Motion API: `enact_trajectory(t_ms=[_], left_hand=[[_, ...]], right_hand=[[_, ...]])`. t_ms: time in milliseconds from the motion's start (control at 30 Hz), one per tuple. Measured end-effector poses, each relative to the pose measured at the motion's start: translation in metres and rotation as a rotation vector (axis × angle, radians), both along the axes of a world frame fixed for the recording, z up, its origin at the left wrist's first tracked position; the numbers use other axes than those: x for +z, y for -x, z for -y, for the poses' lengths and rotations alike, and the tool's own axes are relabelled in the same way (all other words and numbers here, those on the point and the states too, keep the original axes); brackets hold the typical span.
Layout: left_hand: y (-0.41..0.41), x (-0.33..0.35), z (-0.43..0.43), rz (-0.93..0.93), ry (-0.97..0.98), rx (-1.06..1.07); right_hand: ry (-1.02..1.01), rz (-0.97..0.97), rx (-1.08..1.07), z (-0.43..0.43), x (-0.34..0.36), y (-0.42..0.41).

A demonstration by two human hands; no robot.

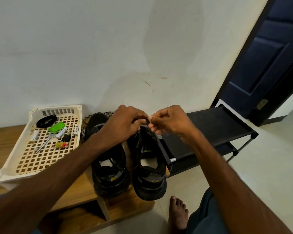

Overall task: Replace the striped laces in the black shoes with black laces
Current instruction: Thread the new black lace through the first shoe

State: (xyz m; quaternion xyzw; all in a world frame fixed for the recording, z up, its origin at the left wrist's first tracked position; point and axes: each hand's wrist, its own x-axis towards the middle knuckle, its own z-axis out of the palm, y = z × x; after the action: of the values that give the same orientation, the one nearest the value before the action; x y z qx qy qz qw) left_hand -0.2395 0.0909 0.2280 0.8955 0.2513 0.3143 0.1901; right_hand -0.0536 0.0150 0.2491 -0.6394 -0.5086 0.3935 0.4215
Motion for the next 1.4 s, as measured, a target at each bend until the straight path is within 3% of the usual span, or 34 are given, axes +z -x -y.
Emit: enact_trajectory(t_ms=[100,233,467,533,633,1033,1400], left_hand=[[0.005,0.0,-0.005,-0.018,0.013,0.027],[0.006,-0.001,-0.002,-0.012,0.037,0.053],[0.003,0.001,-0.003,-0.002,0.062,0.124],[0.005,0.001,-0.004,-0.028,0.053,0.174],[0.006,0.0,-0.001,-0.041,0.074,0.248],[-0.004,-0.009,0.021,-0.176,0.259,0.437],[-0.02,-0.021,0.031,-0.197,0.276,0.545]], right_hand=[[0.048,-0.078,0.032,0.001,-0.001,0.0],[0.062,-0.069,-0.04,0.001,-0.001,0.0],[0.07,-0.04,0.03,-0.001,0.001,-0.001],[0.078,0.083,0.012,-0.001,-0.003,-0.001],[0.137,0.447,0.006,0.001,-0.013,0.004],[0.183,0.896,-0.111,-0.006,-0.027,0.047],[0.1,0.662,-0.136,0.001,-0.032,0.019]])
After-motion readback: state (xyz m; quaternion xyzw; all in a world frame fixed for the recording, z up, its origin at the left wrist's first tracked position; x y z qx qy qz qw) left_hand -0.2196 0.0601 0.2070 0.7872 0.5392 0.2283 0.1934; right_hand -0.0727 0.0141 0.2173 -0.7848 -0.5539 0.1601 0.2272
